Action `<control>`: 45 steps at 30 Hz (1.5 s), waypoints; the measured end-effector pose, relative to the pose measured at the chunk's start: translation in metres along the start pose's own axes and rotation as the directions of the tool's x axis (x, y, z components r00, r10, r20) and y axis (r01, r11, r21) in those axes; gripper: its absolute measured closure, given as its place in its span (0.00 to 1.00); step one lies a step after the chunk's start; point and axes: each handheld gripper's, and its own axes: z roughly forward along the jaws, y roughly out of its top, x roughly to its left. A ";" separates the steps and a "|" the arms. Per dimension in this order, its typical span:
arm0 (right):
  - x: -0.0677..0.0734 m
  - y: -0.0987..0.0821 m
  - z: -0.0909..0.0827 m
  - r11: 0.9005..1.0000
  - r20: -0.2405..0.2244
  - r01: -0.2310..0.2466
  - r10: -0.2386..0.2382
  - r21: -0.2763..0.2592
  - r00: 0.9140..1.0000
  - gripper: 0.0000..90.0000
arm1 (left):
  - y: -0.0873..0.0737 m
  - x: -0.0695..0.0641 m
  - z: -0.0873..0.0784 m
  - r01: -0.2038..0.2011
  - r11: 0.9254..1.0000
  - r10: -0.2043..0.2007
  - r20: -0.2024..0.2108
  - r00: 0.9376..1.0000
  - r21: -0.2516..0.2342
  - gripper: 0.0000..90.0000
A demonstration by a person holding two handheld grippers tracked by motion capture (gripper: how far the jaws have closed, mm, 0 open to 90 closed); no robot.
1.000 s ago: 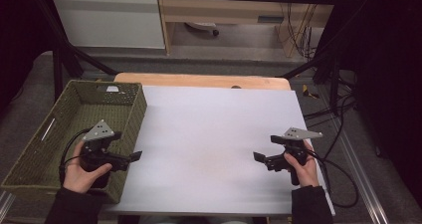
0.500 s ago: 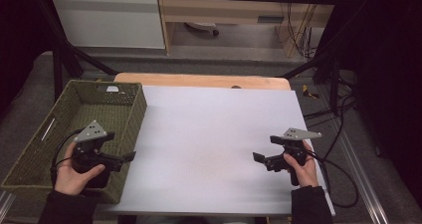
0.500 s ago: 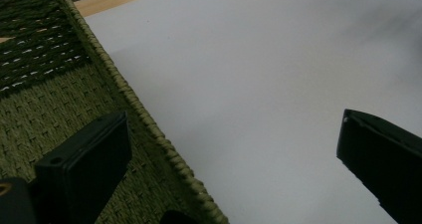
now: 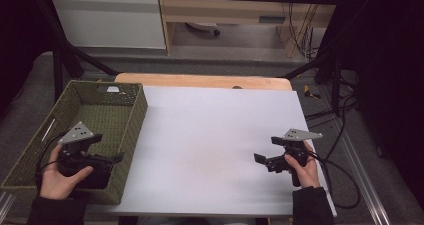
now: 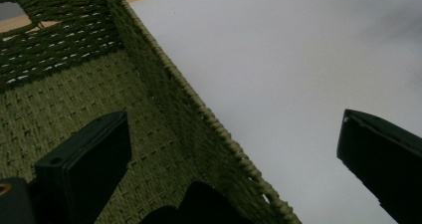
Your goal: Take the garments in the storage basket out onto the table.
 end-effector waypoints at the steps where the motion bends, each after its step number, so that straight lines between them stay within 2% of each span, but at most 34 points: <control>1: 0.000 0.000 0.000 1.000 0.000 0.000 0.000 0.000 1.000 0.01 | 0.000 0.000 0.000 0.000 1.000 0.000 0.000 1.000 0.000 0.01; 14: 0.000 -0.001 0.001 1.000 -0.001 0.004 -0.004 0.008 1.000 0.01 | -0.010 0.006 -0.006 0.019 0.999 -0.016 -0.044 0.999 0.050 0.00; 16: 0.000 -0.001 0.002 1.000 -0.001 0.006 -0.006 0.012 1.000 0.01 | -0.014 0.009 -0.009 0.042 0.997 -0.039 -0.048 0.998 0.067 0.00; 21: 0.000 0.000 0.002 1.000 0.000 0.006 -0.006 0.011 1.000 0.01 | -0.020 0.013 -0.011 0.065 0.993 -0.057 -0.081 0.995 0.097 0.02; 26: 0.000 -0.001 0.002 1.000 0.002 0.005 -0.005 0.012 1.000 0.01 | -0.029 0.017 -0.012 0.090 0.988 -0.079 -0.095 0.992 0.122 0.04; 30: 0.000 -0.001 0.003 1.000 0.001 0.007 -0.007 0.020 1.000 0.01 | -0.035 0.020 -0.010 0.102 0.980 -0.080 -0.134 0.988 0.170 0.06; 36: 0.001 -0.001 0.004 1.000 0.001 0.007 -0.007 0.025 1.000 0.01 | -0.036 0.019 -0.009 0.101 0.973 -0.071 -0.145 0.987 0.208 0.08; 38: 0.001 -0.001 0.004 1.000 0.001 0.007 -0.007 0.025 1.000 0.01 | -0.037 0.019 -0.007 0.101 0.967 -0.066 -0.156 0.986 0.233 0.09; 45: 0.001 -0.001 0.003 1.000 0.002 0.005 -0.005 0.024 1.000 0.01 | -0.040 0.021 -0.001 0.152 0.947 -0.116 -0.139 0.983 0.283 0.10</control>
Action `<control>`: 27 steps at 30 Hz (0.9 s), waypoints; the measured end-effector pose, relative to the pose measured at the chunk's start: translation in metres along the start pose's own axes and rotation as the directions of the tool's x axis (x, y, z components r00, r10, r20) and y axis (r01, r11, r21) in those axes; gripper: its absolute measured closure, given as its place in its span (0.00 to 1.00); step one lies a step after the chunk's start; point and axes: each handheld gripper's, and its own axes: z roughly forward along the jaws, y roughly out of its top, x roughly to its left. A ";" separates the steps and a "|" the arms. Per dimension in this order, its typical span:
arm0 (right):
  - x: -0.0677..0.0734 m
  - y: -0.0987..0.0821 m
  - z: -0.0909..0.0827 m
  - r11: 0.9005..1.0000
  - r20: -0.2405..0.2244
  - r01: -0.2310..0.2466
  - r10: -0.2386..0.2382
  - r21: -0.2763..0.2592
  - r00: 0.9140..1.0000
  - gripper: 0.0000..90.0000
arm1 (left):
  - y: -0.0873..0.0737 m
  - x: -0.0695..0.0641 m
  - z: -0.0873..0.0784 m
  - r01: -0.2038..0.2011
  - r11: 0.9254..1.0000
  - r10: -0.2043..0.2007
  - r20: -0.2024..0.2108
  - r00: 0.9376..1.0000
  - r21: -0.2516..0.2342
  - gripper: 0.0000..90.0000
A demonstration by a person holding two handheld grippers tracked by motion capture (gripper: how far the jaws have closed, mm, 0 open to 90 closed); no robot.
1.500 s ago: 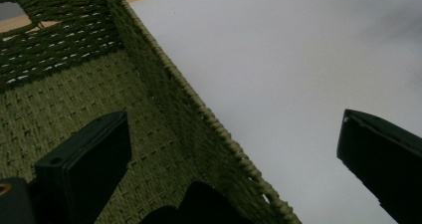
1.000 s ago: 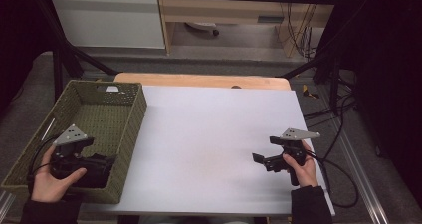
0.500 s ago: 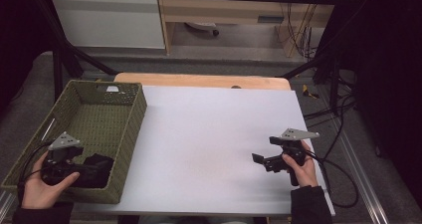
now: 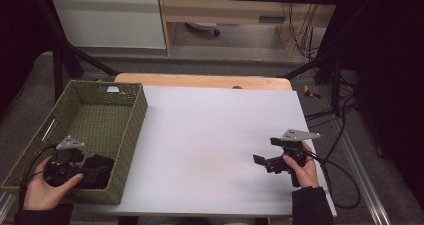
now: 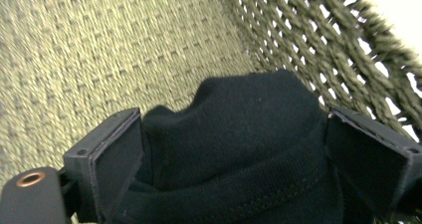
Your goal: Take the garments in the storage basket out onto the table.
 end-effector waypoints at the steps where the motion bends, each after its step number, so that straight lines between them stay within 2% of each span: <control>1: 0.000 0.000 0.000 1.000 0.000 0.002 -0.002 0.000 1.000 0.01 | 0.000 0.000 0.001 0.006 1.000 -0.006 0.005 1.000 0.005 0.11; 4: 0.000 0.000 0.000 1.000 0.001 0.001 -0.001 0.003 1.000 0.01 | 0.001 -0.001 0.002 0.005 1.000 -0.005 -0.011 1.000 0.015 0.11; 9: 0.000 0.000 0.000 1.000 0.002 0.001 -0.001 0.004 1.000 0.01 | 0.003 -0.004 0.005 0.009 0.998 -0.004 -0.070 0.998 0.062 0.11; 12: 0.000 0.000 0.000 1.000 0.000 0.000 0.000 0.005 1.000 0.01 | 0.004 -0.006 0.007 0.009 0.997 -0.002 -0.082 0.997 0.080 0.12; 16: 0.000 0.000 0.000 1.000 0.001 0.001 -0.001 0.006 1.000 0.01 | 0.005 -0.006 0.010 0.017 0.993 -0.008 -0.076 0.997 0.113 0.15; 20: 0.000 0.000 0.000 1.000 0.000 -0.001 0.001 0.007 1.000 0.01 | 0.004 -0.004 0.012 0.061 0.989 -0.054 -0.056 0.997 0.137 0.21; 21: 0.000 0.000 0.000 1.000 0.001 0.001 -0.001 0.008 1.000 0.01 | 0.004 -0.004 0.013 0.061 0.988 -0.055 -0.049 0.997 0.140 0.22; 22: 0.000 0.000 0.000 1.000 0.001 0.000 0.000 0.009 1.000 0.01 | 0.004 -0.004 0.013 0.062 0.989 -0.058 -0.040 0.998 0.137 0.27; 27: 0.000 0.000 0.000 1.000 0.002 0.002 -0.002 0.009 1.000 0.01 | 0.004 -0.001 0.013 0.076 0.987 -0.074 -0.015 0.997 0.140 0.33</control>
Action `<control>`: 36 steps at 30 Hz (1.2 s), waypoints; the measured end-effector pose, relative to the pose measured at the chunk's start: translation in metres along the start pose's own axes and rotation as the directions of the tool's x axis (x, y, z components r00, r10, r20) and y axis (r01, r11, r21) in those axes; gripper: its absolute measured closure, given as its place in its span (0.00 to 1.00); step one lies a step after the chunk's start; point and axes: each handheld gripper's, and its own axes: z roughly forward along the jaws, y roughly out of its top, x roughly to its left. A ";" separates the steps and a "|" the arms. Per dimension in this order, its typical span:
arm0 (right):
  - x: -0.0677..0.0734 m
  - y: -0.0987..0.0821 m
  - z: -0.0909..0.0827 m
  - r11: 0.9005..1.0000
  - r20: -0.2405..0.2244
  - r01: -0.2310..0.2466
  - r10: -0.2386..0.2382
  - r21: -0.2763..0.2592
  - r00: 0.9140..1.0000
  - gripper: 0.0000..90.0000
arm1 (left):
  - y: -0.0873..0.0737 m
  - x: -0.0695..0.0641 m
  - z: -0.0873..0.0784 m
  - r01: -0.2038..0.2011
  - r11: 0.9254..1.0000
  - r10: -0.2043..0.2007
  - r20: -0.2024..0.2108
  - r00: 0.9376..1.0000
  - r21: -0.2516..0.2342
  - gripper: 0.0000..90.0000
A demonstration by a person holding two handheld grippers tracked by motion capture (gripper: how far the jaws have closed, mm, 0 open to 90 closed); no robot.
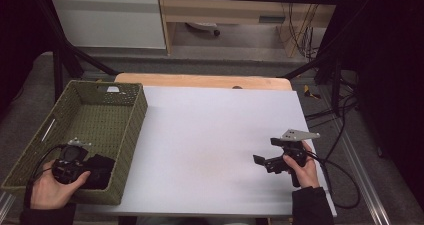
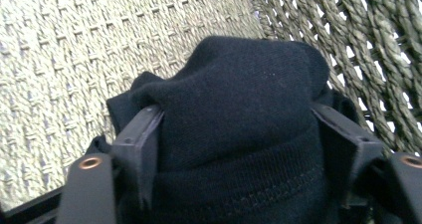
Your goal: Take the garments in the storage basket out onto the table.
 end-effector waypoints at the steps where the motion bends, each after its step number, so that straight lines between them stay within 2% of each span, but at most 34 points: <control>1: 0.000 0.000 0.000 1.000 0.000 0.000 0.000 0.000 1.000 0.01 | 0.000 0.000 0.000 0.004 1.000 -0.004 0.007 1.000 0.003 0.36; 5: 0.000 0.000 -0.001 1.000 0.001 0.000 0.000 -0.001 1.000 0.01 | 0.001 0.002 0.001 0.021 1.000 -0.021 0.025 0.999 0.017 0.41; 11: 0.000 0.000 -0.001 1.000 0.001 0.000 0.000 0.000 1.000 0.01 | 0.001 0.001 0.000 0.027 0.999 -0.027 0.027 0.999 0.021 0.52; 18: 0.000 0.000 -0.001 1.000 0.003 -0.004 0.004 -0.001 1.000 0.01 | 0.003 -0.002 -0.003 0.005 1.000 -0.006 0.025 1.000 0.030 0.59; 23: -0.001 0.000 -0.001 1.000 0.003 -0.001 0.001 -0.001 1.000 0.01 | 0.003 -0.003 -0.005 0.009 1.000 -0.009 0.022 1.000 0.017 0.61; 30: -0.001 0.000 -0.002 1.000 0.004 -0.003 0.003 -0.001 1.000 0.01 | 0.004 -0.004 -0.015 -0.012 0.999 0.012 0.001 1.000 -0.046 0.62; 34: -0.001 0.000 -0.002 1.000 0.004 -0.004 0.004 -0.003 1.000 0.01 | 0.002 -0.001 -0.026 -0.007 0.995 0.006 -0.014 1.000 -0.102 0.63; 36: -0.001 0.000 -0.002 1.000 0.004 -0.002 0.002 -0.003 1.000 0.01 | 0.001 0.000 -0.028 -0.005 0.994 0.003 -0.017 1.000 -0.109 0.63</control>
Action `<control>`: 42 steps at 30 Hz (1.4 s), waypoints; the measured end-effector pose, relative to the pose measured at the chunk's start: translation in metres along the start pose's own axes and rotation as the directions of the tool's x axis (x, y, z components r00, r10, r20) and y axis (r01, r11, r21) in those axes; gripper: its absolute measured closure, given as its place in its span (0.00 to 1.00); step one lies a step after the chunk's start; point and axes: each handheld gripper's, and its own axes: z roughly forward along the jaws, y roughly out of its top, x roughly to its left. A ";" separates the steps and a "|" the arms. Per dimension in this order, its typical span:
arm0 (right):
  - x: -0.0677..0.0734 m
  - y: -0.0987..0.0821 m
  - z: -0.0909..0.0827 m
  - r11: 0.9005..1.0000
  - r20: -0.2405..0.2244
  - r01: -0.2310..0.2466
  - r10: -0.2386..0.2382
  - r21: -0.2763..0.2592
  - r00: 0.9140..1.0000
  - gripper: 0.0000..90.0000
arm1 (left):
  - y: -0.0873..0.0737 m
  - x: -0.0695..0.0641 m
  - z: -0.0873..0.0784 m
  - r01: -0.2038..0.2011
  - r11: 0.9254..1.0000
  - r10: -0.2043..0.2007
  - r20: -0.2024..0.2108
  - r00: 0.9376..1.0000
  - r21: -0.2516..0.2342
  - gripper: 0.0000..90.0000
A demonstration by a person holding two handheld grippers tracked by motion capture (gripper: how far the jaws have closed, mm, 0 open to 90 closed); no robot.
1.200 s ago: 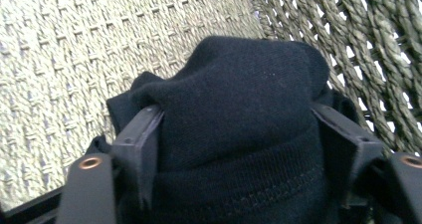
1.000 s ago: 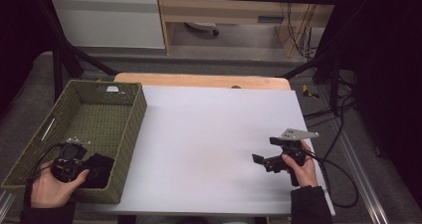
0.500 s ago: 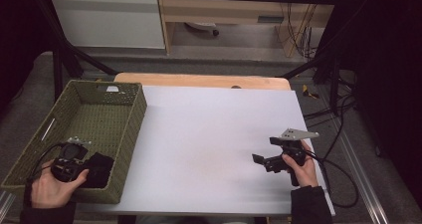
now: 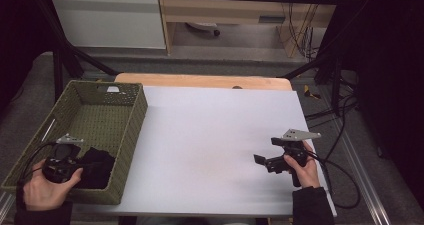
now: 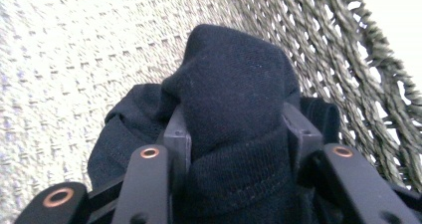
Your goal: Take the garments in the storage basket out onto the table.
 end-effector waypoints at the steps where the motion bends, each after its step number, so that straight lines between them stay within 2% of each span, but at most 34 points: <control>1: 0.000 0.000 0.000 1.000 0.000 -0.002 0.002 0.000 1.000 0.01 | 0.000 0.001 -0.002 0.002 1.000 -0.002 -0.003 1.000 -0.010 0.63; 9: 0.000 0.000 0.000 1.000 -0.001 -0.003 0.003 0.002 1.000 0.01 | 0.000 0.005 -0.012 0.014 0.997 -0.015 -0.014 1.000 -0.071 0.63; 23: 0.000 0.000 0.000 1.000 -0.001 -0.002 0.002 0.002 1.000 0.01 | 0.000 0.011 -0.023 0.018 0.992 -0.021 -0.027 0.999 -0.121 0.63; 29: 0.000 0.000 0.000 1.000 0.001 -0.002 0.002 0.002 1.000 0.01 | 0.002 0.010 -0.025 0.004 0.990 -0.009 -0.032 0.999 -0.138 0.63; 42: 0.000 0.000 0.001 1.000 -0.001 0.003 -0.003 0.005 1.000 0.01 | 0.007 0.012 -0.034 -0.001 0.982 -0.007 -0.039 0.999 -0.189 0.62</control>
